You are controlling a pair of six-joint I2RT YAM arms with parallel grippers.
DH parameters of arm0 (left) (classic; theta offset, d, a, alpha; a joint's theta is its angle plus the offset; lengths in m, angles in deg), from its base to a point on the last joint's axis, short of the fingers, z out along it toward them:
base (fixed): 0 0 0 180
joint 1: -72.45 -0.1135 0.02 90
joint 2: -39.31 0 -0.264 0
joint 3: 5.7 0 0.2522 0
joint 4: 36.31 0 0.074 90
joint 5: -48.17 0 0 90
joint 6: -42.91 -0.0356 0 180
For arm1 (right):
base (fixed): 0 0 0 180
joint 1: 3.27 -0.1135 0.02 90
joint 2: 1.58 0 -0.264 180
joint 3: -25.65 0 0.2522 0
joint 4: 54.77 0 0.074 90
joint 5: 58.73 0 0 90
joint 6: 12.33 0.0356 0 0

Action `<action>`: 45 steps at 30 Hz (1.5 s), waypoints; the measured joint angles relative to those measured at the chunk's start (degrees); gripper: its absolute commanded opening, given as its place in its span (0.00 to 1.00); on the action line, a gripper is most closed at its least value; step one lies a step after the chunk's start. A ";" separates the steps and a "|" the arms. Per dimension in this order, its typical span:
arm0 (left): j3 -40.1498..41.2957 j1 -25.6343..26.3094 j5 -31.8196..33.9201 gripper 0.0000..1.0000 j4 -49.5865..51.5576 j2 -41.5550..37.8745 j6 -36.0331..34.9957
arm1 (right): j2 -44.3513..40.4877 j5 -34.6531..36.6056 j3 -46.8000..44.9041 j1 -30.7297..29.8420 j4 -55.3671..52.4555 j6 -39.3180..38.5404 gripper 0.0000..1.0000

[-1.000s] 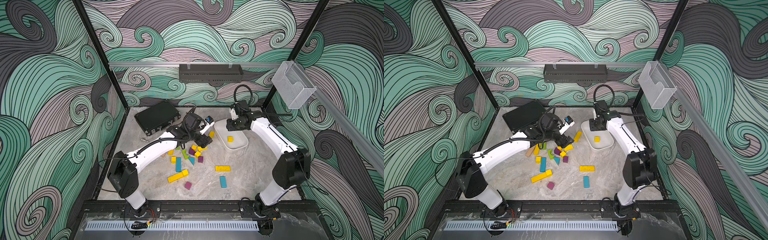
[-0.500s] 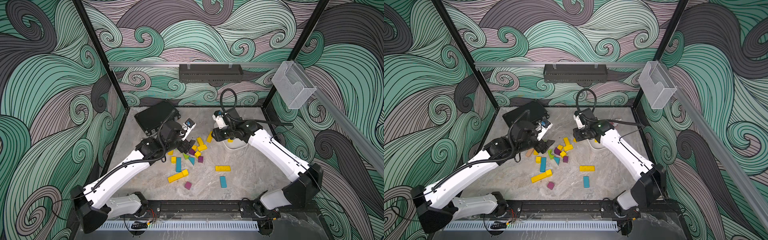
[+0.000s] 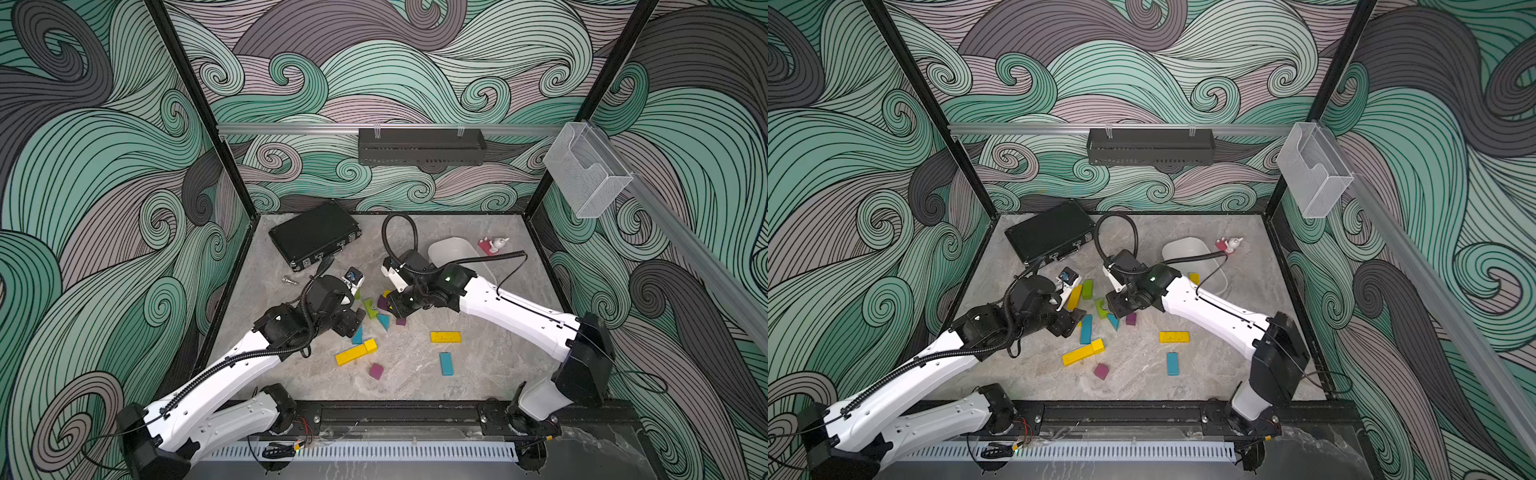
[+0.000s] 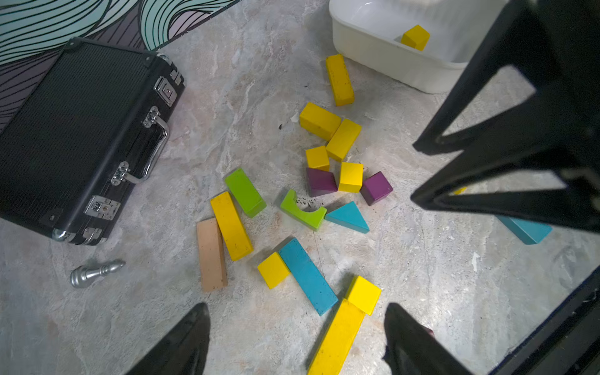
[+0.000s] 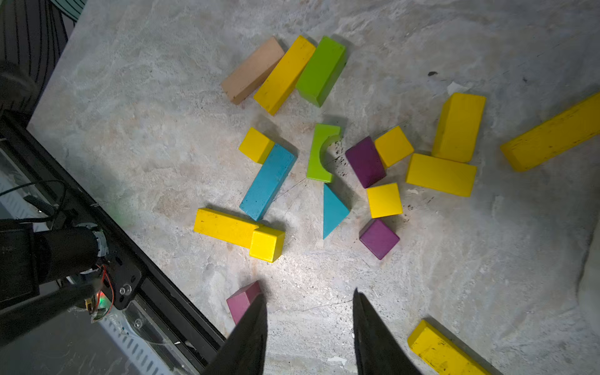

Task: Pick out the yellow building blocks
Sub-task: Place the building block in the storage box, then pick up the building block from the center of the board.

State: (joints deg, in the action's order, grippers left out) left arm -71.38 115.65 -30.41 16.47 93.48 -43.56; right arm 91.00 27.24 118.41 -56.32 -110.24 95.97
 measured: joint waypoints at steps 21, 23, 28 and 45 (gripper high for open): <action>1.84 -3.28 4.87 0.83 1.05 -1.55 3.17 | 10.38 0.52 0.02 -8.72 1.99 5.38 0.42; 1.84 -3.32 4.87 0.83 1.38 -1.57 3.61 | 10.78 0.52 0.02 -8.87 2.16 5.95 0.42; 2.45 -3.39 4.70 0.83 3.63 -2.89 6.29 | 12.37 0.31 0.04 -9.46 2.58 7.10 0.42; 5.42 -3.74 2.84 0.82 5.38 -8.11 10.45 | 17.79 -0.74 1.75 -10.01 3.63 9.42 0.43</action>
State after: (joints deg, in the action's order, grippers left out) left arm -65.96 111.91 -27.57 21.85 85.38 -33.11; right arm 108.79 26.50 120.16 -66.33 -106.61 105.39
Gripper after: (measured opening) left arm 0.824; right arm 0.429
